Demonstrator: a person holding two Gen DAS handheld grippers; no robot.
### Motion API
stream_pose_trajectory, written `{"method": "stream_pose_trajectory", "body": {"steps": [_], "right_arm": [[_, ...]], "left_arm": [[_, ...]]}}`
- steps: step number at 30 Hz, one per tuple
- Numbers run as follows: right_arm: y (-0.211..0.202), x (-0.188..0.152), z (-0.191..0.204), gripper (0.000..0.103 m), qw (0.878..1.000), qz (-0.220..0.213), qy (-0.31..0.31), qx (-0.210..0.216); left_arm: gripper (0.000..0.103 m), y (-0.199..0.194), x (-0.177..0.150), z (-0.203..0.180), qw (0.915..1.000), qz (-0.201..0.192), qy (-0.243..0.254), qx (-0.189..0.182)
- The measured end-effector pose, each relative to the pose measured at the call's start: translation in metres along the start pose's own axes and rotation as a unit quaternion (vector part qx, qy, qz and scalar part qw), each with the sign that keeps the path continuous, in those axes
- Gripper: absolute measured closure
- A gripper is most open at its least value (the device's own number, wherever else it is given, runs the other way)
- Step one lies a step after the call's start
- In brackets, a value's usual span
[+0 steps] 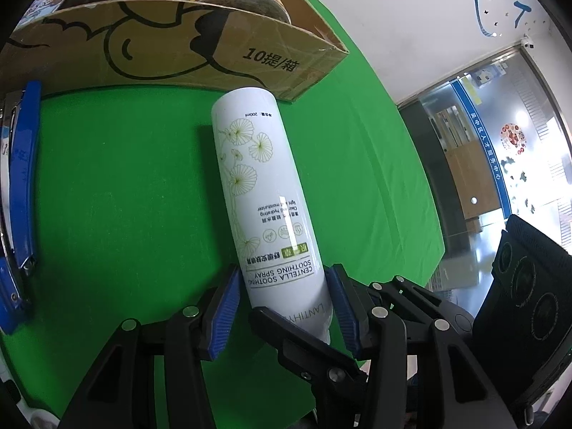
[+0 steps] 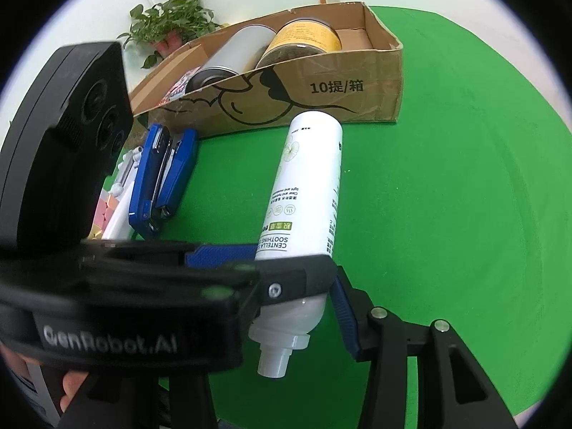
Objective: Organize rigid objects
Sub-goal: 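Carry the spray bottle into the box beside the jar and release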
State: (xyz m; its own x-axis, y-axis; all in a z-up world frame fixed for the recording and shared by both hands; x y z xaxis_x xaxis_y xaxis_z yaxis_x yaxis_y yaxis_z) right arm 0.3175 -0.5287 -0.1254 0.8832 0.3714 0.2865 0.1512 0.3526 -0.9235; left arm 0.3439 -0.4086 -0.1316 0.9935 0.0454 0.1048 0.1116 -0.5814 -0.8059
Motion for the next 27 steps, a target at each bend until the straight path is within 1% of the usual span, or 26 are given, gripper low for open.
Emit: {"method": "stream_pose_trajectory", "body": {"steps": [3, 8, 11, 15, 20, 24, 27], "right_arm": [[-0.001, 0.0, 0.001, 0.057, 1.0, -0.002, 0.003, -0.001], [0.001, 0.0, 0.006, 0.058, 1.0, -0.005, 0.005, -0.001], [-0.007, 0.001, 0.009, 0.057, 1.0, -0.021, 0.002, 0.009], [-0.028, 0.009, 0.017, 0.057, 0.998, -0.054, -0.01, 0.013], [-0.056, 0.03, 0.025, 0.057, 0.996, -0.088, -0.028, 0.008], [-0.072, 0.052, 0.026, 0.057, 0.993, -0.109, -0.04, 0.007], [-0.082, 0.072, 0.022, 0.057, 0.992, -0.121, -0.045, 0.008]], "left_arm": [[0.057, 0.0, 0.0, 0.0, 1.0, -0.004, -0.002, 0.0], [0.058, -0.002, -0.003, -0.005, 0.9997, -0.015, 0.011, 0.016], [0.058, -0.014, -0.005, -0.013, 0.999, -0.034, 0.02, 0.019], [0.058, -0.041, -0.006, -0.032, 0.9961, -0.069, 0.041, 0.036], [0.058, -0.072, 0.001, -0.052, 0.992, -0.098, 0.065, 0.047], [0.058, -0.094, 0.017, -0.068, 0.989, -0.117, 0.074, 0.053], [0.058, -0.11, 0.037, -0.08, 0.9858, -0.129, 0.086, 0.064]]}}
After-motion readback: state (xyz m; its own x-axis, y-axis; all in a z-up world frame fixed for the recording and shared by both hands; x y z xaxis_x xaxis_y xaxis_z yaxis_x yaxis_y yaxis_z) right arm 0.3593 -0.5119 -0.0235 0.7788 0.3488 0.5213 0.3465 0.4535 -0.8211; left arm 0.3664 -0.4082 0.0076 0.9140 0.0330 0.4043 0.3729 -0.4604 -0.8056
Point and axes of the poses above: each gripper's, at about its wrist camera, not at the fingertips, and y roughly the way its jaws point, z to its left, x to its top, the point moved 3 cm from there along y, roughly the way its jaws point, and after that the axes turned 10 degrees about z, right-handed, at the moved point
